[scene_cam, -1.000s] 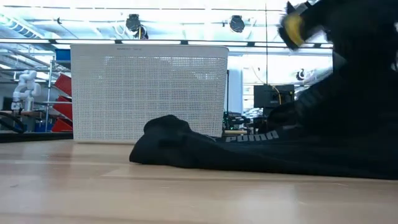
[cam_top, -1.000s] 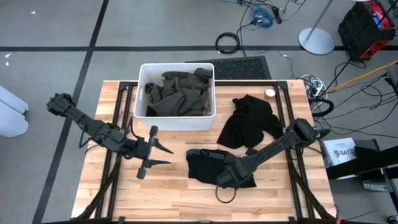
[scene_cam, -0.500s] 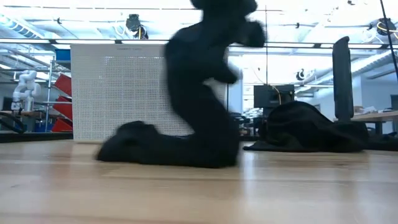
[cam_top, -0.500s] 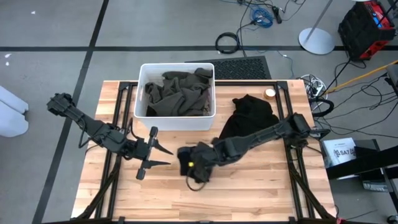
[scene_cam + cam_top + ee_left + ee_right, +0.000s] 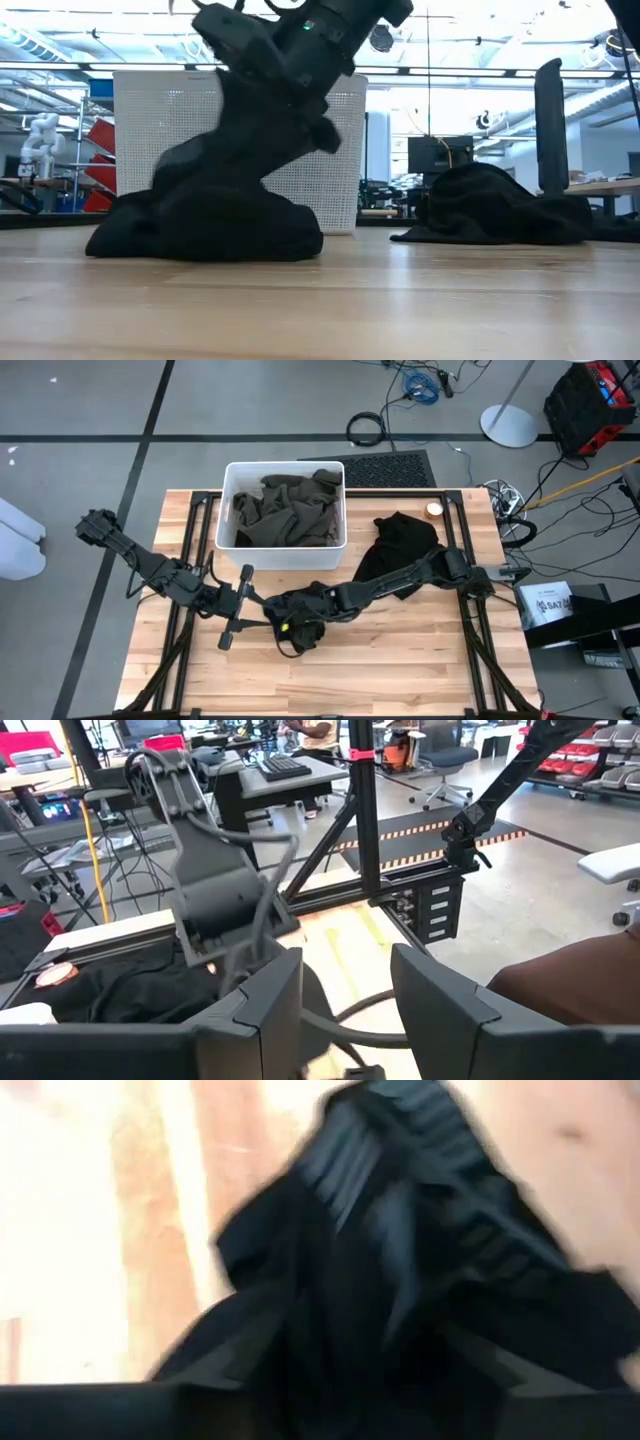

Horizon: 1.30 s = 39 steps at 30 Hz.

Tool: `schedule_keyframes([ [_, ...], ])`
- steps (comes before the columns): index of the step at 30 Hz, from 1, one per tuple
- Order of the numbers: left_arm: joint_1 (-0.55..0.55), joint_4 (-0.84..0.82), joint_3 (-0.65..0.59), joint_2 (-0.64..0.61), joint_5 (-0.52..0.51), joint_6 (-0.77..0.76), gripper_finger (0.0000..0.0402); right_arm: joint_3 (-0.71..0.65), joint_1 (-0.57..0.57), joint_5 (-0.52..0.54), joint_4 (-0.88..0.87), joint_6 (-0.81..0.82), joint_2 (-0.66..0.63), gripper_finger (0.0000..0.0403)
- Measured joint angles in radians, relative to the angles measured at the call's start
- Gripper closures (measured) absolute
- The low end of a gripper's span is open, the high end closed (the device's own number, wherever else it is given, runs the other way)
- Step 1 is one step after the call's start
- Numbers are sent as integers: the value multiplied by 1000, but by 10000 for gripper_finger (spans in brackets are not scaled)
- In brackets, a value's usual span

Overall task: Sort clothes
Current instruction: Put the black boxer into the white laundry bin

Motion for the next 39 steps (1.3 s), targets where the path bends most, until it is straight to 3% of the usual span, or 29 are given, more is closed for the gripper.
schedule_keyframes([
  [6,0,0,0,0,0,0,238,0,12,-9,106,-106,61,135],
  [10,0,0,0,0,0,0,238,0,18,16,121,-262,112,100],
  [14,0,0,0,0,0,0,238,5,18,30,123,-264,144,92],
  [23,0,-6,0,0,0,0,238,10,4,-73,24,-161,170,97],
  [28,0,-8,0,0,0,-1,238,9,12,-76,-15,-129,166,153],
  [37,0,-14,0,0,2,-1,238,8,24,-125,-32,-143,164,371],
  [39,0,-14,0,0,2,-1,238,8,24,-124,-32,-145,164,385],
])
